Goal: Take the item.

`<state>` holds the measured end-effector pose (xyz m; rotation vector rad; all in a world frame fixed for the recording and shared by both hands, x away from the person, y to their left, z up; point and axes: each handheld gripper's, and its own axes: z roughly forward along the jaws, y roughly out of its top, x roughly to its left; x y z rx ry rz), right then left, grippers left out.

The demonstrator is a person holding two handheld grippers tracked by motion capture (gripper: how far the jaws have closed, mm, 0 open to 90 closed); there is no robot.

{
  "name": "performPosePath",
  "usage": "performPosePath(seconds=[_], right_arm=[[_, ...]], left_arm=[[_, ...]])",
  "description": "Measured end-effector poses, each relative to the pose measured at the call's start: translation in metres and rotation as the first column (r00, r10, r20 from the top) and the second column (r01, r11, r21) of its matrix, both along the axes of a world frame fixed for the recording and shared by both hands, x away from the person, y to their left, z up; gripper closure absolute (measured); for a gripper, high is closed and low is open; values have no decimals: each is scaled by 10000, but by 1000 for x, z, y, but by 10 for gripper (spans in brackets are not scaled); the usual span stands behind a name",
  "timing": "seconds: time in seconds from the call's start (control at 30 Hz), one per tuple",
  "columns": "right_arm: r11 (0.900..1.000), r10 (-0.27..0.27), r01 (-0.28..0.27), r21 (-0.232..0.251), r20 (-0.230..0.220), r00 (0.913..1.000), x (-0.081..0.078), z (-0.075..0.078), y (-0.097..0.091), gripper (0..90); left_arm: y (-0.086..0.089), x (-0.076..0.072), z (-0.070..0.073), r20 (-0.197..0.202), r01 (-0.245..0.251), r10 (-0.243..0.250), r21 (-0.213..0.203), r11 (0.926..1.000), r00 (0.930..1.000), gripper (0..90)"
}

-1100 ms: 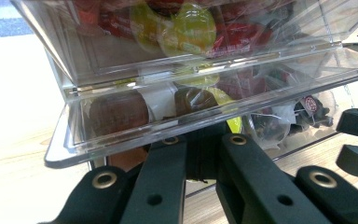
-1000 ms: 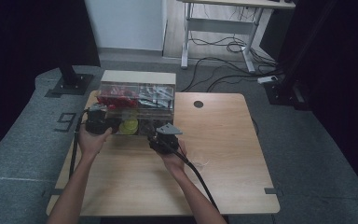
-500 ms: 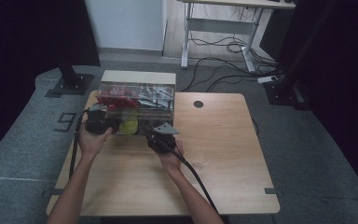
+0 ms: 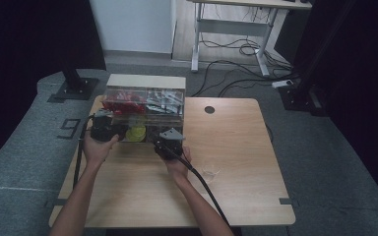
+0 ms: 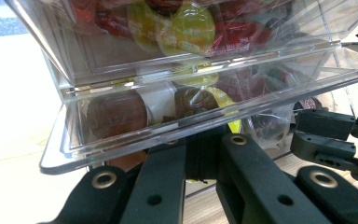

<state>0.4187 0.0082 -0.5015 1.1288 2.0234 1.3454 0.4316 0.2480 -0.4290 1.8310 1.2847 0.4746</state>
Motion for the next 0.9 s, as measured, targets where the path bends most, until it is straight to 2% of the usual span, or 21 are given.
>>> performPosePath(seconds=[0.3,0.4,0.6,0.77,0.9], right_arm=[[9998,-184,184,-76,-4,9998,5,-2,4,684],[9994,-212,214,-290,74,9997,6,-2,7,744],[9995,-101,99,-283,-87,9999,7,-1,7,886],[9997,39,-41,-253,-74,10000,6,1,5,889],[9999,81,-79,-121,185,9998,3,6,3,890]], left_arm=[[0,0,0,-1,10,-10,28,10000,10000,900],[0,0,0,1,22,-22,21,10000,10000,900],[0,0,0,-2,22,-22,49,10000,10000,900],[0,0,0,0,16,-16,39,10000,10000,900],[0,0,0,3,13,-13,22,10000,10000,900]])
